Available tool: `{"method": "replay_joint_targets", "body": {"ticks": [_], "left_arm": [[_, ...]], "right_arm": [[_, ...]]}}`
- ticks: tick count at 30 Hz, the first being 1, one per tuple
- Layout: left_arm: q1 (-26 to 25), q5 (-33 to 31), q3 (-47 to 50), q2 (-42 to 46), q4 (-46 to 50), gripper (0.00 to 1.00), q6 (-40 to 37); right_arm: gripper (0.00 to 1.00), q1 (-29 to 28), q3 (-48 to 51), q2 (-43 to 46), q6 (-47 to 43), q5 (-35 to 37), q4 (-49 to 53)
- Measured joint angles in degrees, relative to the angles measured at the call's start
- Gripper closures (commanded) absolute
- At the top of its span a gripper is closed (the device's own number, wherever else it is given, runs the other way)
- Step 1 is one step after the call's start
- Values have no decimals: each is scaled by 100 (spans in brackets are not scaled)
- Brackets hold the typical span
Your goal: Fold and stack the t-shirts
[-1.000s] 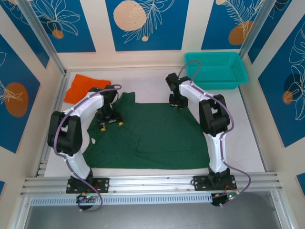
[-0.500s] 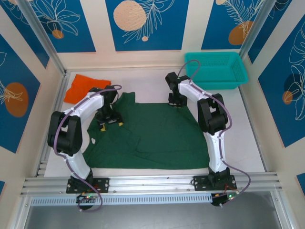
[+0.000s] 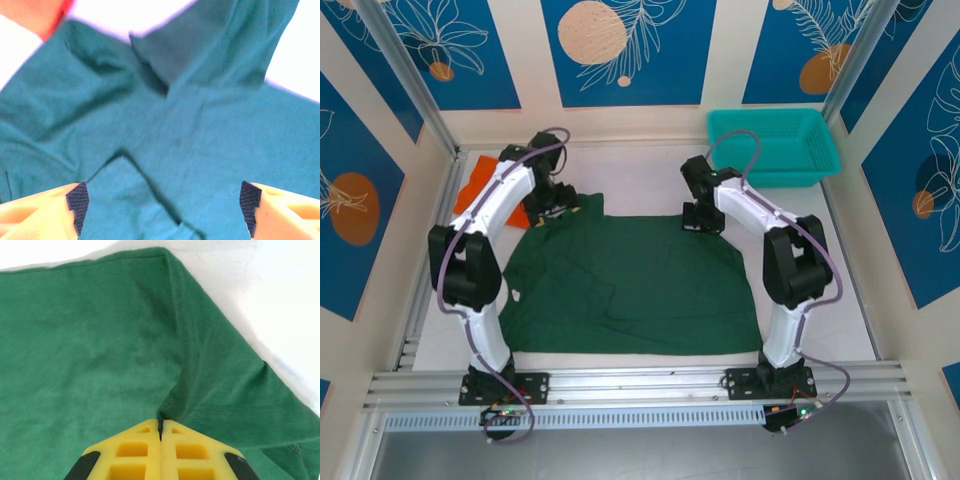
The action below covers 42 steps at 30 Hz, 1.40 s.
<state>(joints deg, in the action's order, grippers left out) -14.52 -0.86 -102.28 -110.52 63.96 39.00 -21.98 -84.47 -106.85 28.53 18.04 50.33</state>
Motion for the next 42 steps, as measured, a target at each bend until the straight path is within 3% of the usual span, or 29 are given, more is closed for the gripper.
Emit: {"method": "replay_joint_targets", "body": {"ticks": [10,18,28,30,33,35,42], "left_arm": [[254,-59,-2673,-2374,151,26,166],[756,640,-2549,-2750,190,31,520],[785,1766,-2068,-2879,-216,53,737],[774,1897,-2035,-2940,-269,65,758],[765,2074,-2006,-2992,-361,91,776],[761,2105,-2004,-2994,-439,100,776],[603,1722,-1998,-2955,-651,100,262]], "right_arm": [[100,-2,636,551,-293,-634,-280],[100,-2,787,612,-310,-804,-297],[100,103,852,614,-310,-824,-299],[100,129,852,612,-310,-824,-297],[100,166,852,612,-308,-824,-297],[100,177,852,614,-308,-824,-297],[100,188,901,621,-308,-824,-302]]}}
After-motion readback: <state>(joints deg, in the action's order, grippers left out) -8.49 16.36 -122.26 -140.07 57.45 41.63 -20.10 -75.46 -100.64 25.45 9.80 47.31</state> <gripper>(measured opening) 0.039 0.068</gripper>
